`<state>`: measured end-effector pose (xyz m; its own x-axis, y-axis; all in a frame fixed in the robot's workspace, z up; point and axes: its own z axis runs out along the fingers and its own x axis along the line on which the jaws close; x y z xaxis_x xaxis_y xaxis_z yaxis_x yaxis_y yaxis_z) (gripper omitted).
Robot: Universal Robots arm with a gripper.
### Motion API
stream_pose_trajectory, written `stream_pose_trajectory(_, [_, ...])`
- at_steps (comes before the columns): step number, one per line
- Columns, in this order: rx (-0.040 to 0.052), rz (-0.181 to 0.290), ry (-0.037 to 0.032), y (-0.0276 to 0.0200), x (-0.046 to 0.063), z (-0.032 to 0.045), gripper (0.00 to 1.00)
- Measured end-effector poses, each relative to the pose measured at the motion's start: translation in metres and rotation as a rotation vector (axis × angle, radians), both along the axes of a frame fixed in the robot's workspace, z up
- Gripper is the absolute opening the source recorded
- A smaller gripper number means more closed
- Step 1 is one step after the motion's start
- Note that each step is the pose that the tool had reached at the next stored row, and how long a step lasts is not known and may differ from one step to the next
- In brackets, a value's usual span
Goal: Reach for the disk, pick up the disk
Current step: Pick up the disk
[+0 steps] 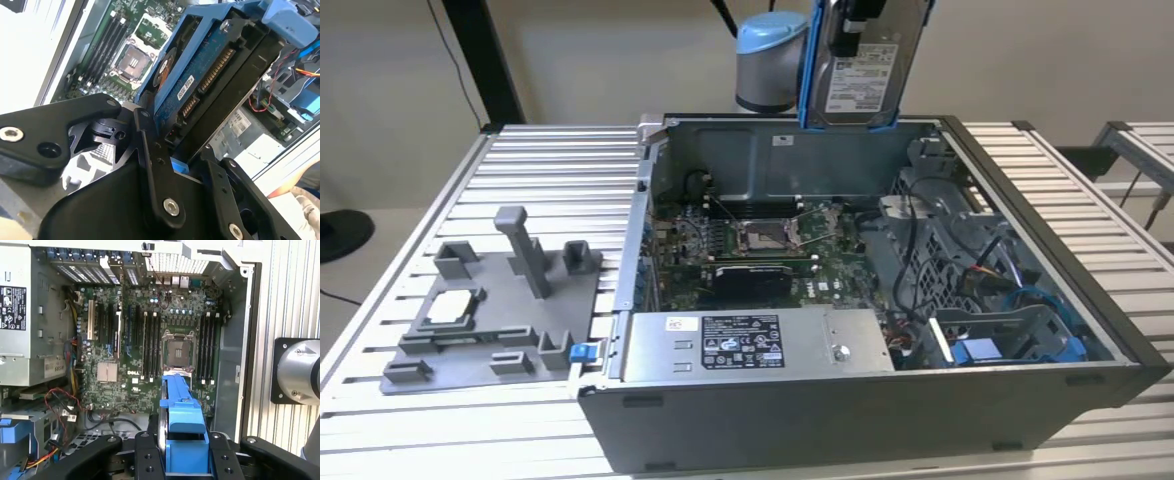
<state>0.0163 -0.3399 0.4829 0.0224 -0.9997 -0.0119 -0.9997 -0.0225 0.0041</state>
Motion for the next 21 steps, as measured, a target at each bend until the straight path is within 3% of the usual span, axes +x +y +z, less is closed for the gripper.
stream_pose_trajectory(21, [0.0, 0.0, 0.0, 0.0, 0.0042, 0.0, 0.0])
